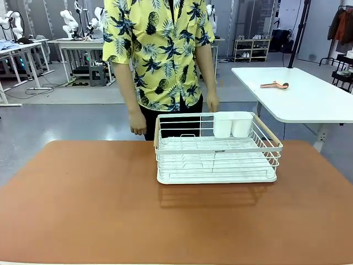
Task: Clean the table.
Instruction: Pick up the Lint Roller when the human hands it over.
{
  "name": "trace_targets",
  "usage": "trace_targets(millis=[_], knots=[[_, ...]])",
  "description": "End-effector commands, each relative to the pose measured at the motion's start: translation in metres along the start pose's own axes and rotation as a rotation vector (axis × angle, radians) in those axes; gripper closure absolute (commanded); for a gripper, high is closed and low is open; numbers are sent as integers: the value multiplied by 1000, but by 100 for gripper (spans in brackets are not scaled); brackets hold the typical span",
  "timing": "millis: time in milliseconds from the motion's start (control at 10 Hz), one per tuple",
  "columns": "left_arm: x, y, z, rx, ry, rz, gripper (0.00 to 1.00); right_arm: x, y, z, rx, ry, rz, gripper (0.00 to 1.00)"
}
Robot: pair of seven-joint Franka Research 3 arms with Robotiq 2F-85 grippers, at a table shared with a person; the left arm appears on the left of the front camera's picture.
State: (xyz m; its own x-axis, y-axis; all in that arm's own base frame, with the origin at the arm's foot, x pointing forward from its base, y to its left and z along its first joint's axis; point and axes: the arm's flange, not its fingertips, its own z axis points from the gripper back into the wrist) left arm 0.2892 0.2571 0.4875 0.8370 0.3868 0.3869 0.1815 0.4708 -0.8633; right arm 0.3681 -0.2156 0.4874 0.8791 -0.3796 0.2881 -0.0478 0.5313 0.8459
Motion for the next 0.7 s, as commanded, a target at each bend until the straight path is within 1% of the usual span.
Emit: trace_targets(millis=[0, 600], knots=[[-2, -1, 2, -20, -6, -11, 0, -1, 3, 1, 8, -3, 11, 0], [-2, -1, 2, -20, -6, -11, 0, -1, 3, 1, 8, -3, 11, 0]])
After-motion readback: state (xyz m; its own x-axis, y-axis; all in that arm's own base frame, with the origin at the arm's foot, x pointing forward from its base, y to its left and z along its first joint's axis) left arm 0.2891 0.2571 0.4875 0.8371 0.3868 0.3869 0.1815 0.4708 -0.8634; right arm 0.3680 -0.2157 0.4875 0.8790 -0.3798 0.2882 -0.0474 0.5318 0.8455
